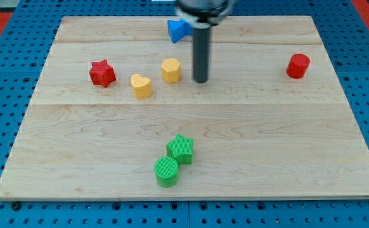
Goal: Move the red circle to the top right of the green star
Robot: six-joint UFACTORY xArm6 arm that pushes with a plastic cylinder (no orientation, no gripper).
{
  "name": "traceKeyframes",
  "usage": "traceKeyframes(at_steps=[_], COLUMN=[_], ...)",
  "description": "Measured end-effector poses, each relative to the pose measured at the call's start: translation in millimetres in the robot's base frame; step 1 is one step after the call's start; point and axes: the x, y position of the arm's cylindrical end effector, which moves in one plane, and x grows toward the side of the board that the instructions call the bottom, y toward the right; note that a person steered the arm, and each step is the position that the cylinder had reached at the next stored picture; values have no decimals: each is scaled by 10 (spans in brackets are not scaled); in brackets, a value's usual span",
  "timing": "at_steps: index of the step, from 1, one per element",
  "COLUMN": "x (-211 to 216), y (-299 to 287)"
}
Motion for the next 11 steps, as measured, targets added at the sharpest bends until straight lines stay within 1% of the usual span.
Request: traceKeyframes(at_steps=[1, 2, 3, 4, 5, 6, 7, 8, 9, 10, 11], x=[-443, -619, -669, -743, -707, -344, -158, -191, 51, 444, 619], y=[689, 870, 1629, 2028, 2024, 1758, 1488, 1531, 1309, 512, 537])
